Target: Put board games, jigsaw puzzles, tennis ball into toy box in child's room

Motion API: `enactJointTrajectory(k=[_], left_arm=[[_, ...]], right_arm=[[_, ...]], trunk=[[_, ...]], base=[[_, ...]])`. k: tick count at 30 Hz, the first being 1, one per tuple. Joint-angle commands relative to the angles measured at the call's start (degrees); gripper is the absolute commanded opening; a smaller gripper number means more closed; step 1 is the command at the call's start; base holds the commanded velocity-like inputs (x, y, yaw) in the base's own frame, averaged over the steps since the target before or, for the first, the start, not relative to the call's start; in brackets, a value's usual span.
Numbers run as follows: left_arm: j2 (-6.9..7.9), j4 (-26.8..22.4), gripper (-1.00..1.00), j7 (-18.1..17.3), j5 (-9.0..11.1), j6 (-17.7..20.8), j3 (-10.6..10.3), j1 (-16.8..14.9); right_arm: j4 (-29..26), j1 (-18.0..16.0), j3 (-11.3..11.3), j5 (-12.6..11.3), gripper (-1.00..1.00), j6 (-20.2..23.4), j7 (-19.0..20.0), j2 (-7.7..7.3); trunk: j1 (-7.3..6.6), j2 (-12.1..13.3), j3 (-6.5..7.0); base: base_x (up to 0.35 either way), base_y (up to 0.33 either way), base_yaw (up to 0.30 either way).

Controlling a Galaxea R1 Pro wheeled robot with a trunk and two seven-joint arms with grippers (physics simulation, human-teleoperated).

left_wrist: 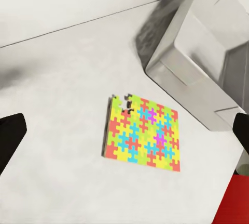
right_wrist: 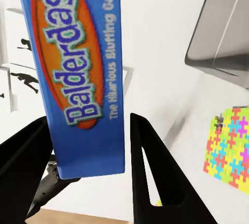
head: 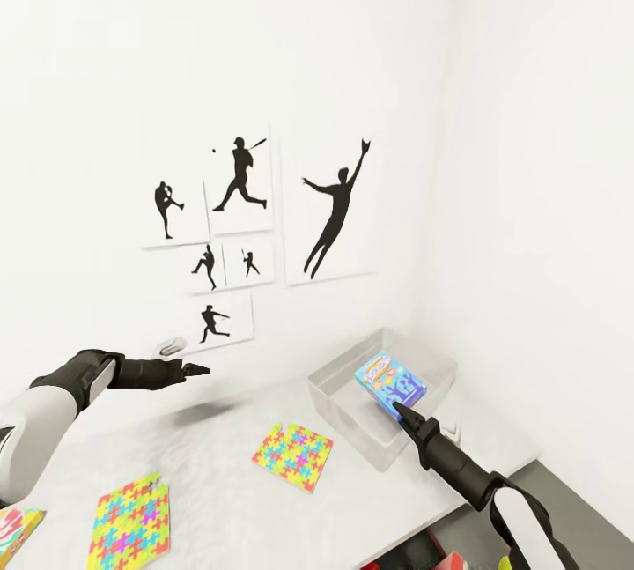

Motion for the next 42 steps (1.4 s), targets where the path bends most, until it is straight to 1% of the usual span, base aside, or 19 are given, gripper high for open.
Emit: enactJointTrajectory(k=[1,7,9,10,11,12,13,17,19,22,24,27,31,32,33,34,36,38,42], left_arm=[[0.01,-0.1,1.0,-0.4,-0.6,0.4,0.5,0.0],[0.17,-0.1,1.0,-0.7,-0.6,0.3,0.5,0.0],[0.03,-0.1,1.0,-0.6,-0.6,0.3,0.5,0.0],[0.02,-0.1,1.0,-0.6,-0.6,0.3,0.5,0.0],[-0.01,-0.1,1.0,-0.5,-0.5,0.4,0.5,0.0],[-0.01,-0.1,1.0,-0.5,-0.5,0.4,0.5,0.0],[-0.02,-0.1,1.0,-0.4,-0.5,0.4,0.5,0.0],[-0.03,-0.1,1.0,-0.5,-0.5,0.4,0.5,0.0],[-0.03,-0.1,1.0,-0.4,-0.5,0.4,0.5,0.0],[-0.03,-0.1,1.0,-0.5,-0.5,0.4,0.5,0.0],[-0.03,-0.1,1.0,-0.6,-0.5,0.4,0.5,0.0],[-0.03,-0.1,1.0,-0.7,-0.5,0.4,0.5,0.0],[-0.03,-0.1,1.0,-0.8,-0.5,0.3,0.5,0.0],[-0.03,-0.1,1.0,-0.8,-0.5,0.3,0.5,0.0],[-0.03,-0.1,1.0,-0.8,-0.5,0.3,0.5,0.0],[-0.03,-0.1,1.0,-0.8,-0.5,0.3,0.5,0.0],[-0.03,-0.1,1.0,-0.8,-0.5,0.3,0.5,0.0],[-0.03,-0.1,1.0,-0.8,-0.5,0.3,0.5,0.0],[-0.03,-0.1,1.0,-0.7,-0.5,0.3,0.5,0.0]], right_arm=[[-0.2,0.0,-0.1,-0.2,-1.0,0.4,0.0,-0.03],[-0.9,-0.6,-0.2,-0.2,-1.0,1.0,-0.3,-0.38],[-1.6,-4.4,-0.3,-0.3,-1.0,2.5,-3.6,-1.74],[-1.7,-5.3,-0.3,-0.3,-1.0,2.9,-4.5,-2.12],[-2.1,-8.1,-0.4,-0.5,-1.0,4.8,-7.6,-3.14],[-2.2,-9.0,-0.4,-0.6,-1.0,5.5,-8.7,-3.38],[-2.3,-11.5,-0.9,-0.7,-1.0,7.2,-11.7,-3.9],[-1.7,-19.1,-3.9,-0.9,-1.0,9.9,-17.1,-4.41],[-0.8,-21.3,-4.5,-0.9,-1.0,11.7,-18.6,-4.43],[3.7,-25.6,-5.0,-0.8,-1.0,14.0,-22.1,-4.46],[7.3,-28.0,-5.1,-0.8,-1.0,14.6,-23.5,-4.52],[10.8,-29.6,-5.1,-0.8,-1.0,14.8,-24.2,-4.79],[16.2,-30.2,-5.5,-1.0,-1.0,14.6,-24.1,-7.17],[16.6,-30.1,-5.8,-1.0,-1.0,14.6,-24.1,-7.36],[17.0,-29.9,-6.7,-1.0,-1.0,14.6,-24.1,-7.66],[17.5,-29.7,-8.2,-1.0,-1.0,14.6,-24.0,-7.89],[17.7,-29.6,-9.5,-1.0,-1.0,14.7,-24.0,-8.02],[17.8,-29.5,-10.3,-1.0,-1.0,14.8,-24.0,-8.13],[17.9,-29.5,-10.5,-1.0,-1.0,14.9,-24.0,-8.1]], trunk=[[0.02,-0.1,-0.12],[0.02,-0.1,-0.69],[0.02,-0.1,-0.87],[0.02,-0.1,-0.97],[0.02,-0.1,-1.06],[0.02,-0.1,-1.16],[0.02,-0.1,-1.25],[0.02,-0.1,-1.62],[0.02,-0.1,-1.81],[0.02,-0.1,-2.09],[0.02,-0.1,-2.28],[0.02,-0.1,-2.56],[0.02,-0.1,-2.94],[0.02,-0.1,-3.03],[0.02,-0.1,-3.12],[0.02,-0.1,-3.21],[0.02,-0.1,-3.31],[0.02,-0.1,-3.36],[0.02,-0.1,-3.47]], base=[[0.0,0.0,0.0],[0.0,0.0,0.0],[0.0,0.0,0.022],[0.0,0.0,0.041],[0.0,0.0,0.063],[0.0,0.0,0.068],[0.0,0.0,0.08],[0.0,0.0,0.09],[0.0,0.0,0.094],[0.0,0.0,0.095],[0.0,0.0,0.096],[0.0,0.0,0.096],[0.0,0.0,0.096],[0.0,0.0,0.096],[0.0,0.0,0.089],[0.0,0.0,0.049],[0.0,0.0,0.026],[0.0,0.0,-0.015],[0.0,0.0,-0.115]])
